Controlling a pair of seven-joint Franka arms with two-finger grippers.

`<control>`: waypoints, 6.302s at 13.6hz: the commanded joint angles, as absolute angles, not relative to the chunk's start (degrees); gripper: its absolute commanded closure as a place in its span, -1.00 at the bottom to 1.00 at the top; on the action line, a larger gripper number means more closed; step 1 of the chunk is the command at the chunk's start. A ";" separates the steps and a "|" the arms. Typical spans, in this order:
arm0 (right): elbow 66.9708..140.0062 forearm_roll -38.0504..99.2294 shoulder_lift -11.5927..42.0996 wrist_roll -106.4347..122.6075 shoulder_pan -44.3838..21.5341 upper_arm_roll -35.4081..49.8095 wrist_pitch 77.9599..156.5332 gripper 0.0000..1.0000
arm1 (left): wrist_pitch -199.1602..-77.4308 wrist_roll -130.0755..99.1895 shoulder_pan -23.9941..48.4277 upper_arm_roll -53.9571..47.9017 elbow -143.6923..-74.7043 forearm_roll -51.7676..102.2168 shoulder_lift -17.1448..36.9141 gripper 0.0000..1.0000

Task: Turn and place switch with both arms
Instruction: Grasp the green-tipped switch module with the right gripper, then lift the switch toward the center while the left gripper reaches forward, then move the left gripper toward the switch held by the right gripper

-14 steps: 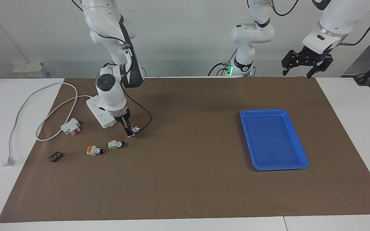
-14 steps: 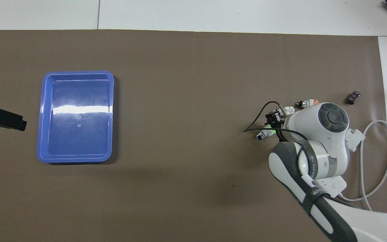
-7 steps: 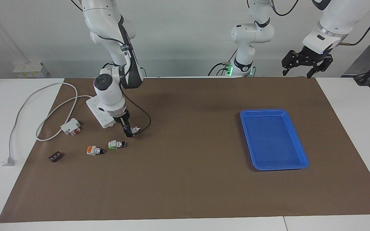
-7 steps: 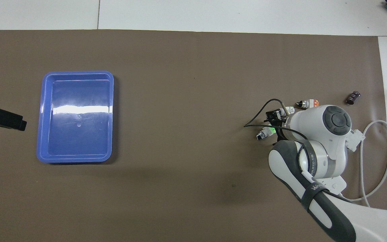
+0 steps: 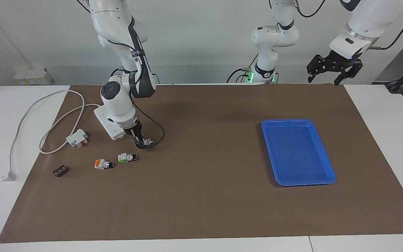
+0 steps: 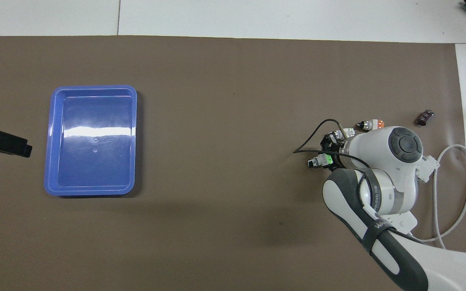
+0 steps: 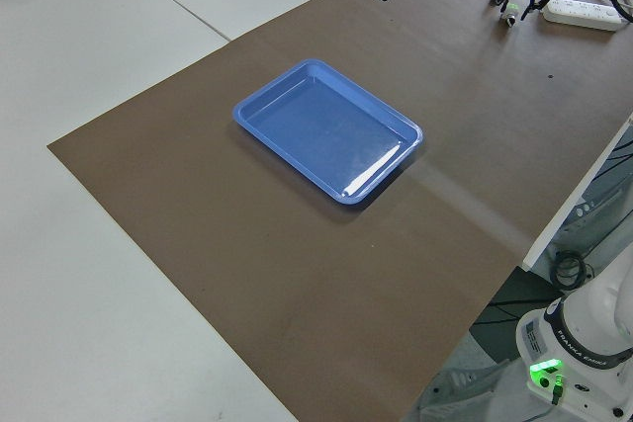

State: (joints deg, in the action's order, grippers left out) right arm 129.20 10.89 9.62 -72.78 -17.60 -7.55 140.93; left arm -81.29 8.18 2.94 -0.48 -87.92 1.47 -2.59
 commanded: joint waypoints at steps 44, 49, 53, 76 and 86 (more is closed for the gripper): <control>99.40 50.45 7.47 -92.11 -20.04 12.48 120.15 1.00 | -101.40 -15.64 14.67 -5.36 -103.42 21.17 -9.83 -0.30; 99.40 50.45 7.56 -92.02 -19.95 12.48 120.41 1.00 | -109.60 -15.12 14.33 -5.27 -111.44 32.06 -13.62 -0.30; 99.40 50.45 7.56 -91.93 -19.95 12.48 120.59 1.00 | -109.25 -14.94 13.89 -4.92 -111.88 35.68 -13.97 -0.12; 99.40 50.36 7.56 -91.58 -19.95 12.48 121.03 1.00 | -114.00 -8.79 13.80 -4.57 -120.41 45.70 -18.72 0.75; 99.40 50.27 7.56 -91.58 -20.04 12.48 121.03 1.00 | -112.76 -20.45 13.89 -4.83 -120.06 46.76 -18.81 1.00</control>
State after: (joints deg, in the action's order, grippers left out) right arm 100.54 50.03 6.89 -92.00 -20.19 12.24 120.93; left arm -112.93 -16.46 13.80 -4.53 -118.57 45.38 -17.06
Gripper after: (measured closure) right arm 0.590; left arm 0.894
